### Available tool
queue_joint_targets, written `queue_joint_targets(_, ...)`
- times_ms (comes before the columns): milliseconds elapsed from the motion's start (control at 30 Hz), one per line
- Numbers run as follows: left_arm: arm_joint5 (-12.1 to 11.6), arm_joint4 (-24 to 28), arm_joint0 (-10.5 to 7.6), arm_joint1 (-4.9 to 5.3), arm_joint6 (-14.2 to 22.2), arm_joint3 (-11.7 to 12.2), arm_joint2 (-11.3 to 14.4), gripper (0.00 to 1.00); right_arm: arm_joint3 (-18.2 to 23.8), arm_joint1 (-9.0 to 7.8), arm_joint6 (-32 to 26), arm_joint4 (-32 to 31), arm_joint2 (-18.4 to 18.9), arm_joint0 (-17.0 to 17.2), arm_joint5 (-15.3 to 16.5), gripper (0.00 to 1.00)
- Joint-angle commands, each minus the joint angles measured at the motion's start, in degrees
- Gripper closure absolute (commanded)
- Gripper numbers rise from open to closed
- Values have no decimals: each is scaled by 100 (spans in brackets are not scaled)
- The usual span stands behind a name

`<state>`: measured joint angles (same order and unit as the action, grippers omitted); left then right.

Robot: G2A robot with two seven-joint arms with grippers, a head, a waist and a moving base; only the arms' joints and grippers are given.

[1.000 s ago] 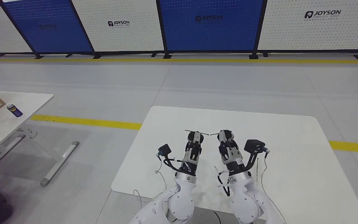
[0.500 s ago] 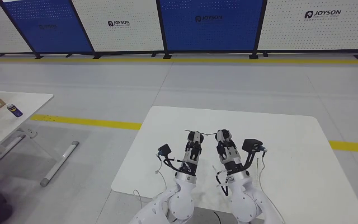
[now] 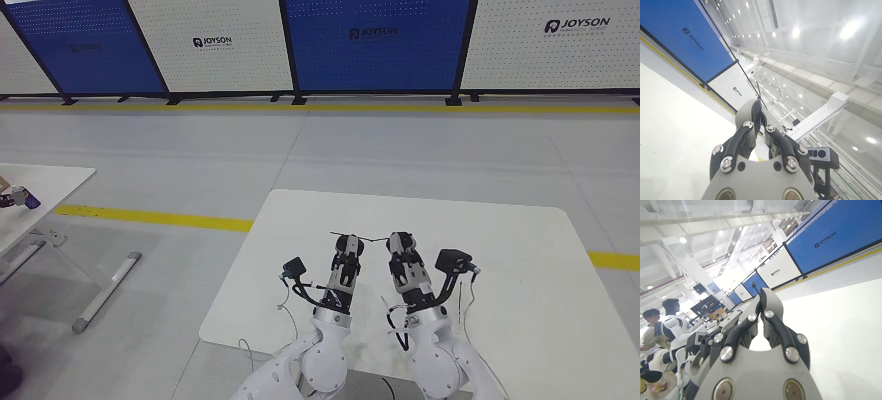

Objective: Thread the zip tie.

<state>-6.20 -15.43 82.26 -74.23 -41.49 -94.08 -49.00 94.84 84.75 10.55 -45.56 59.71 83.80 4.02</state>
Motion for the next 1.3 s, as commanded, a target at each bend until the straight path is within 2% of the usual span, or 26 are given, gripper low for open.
queue_joint_targets(0, 0, 0, 0, 0, 0, 0, 0, 100, 4, 1, 13, 2, -1, 10, 9, 100)
queue_joint_targets(1267, 0, 0, 0, 0, 0, 0, 0, 100, -58, 25, 20, 35, -4, -39, -6, 100)
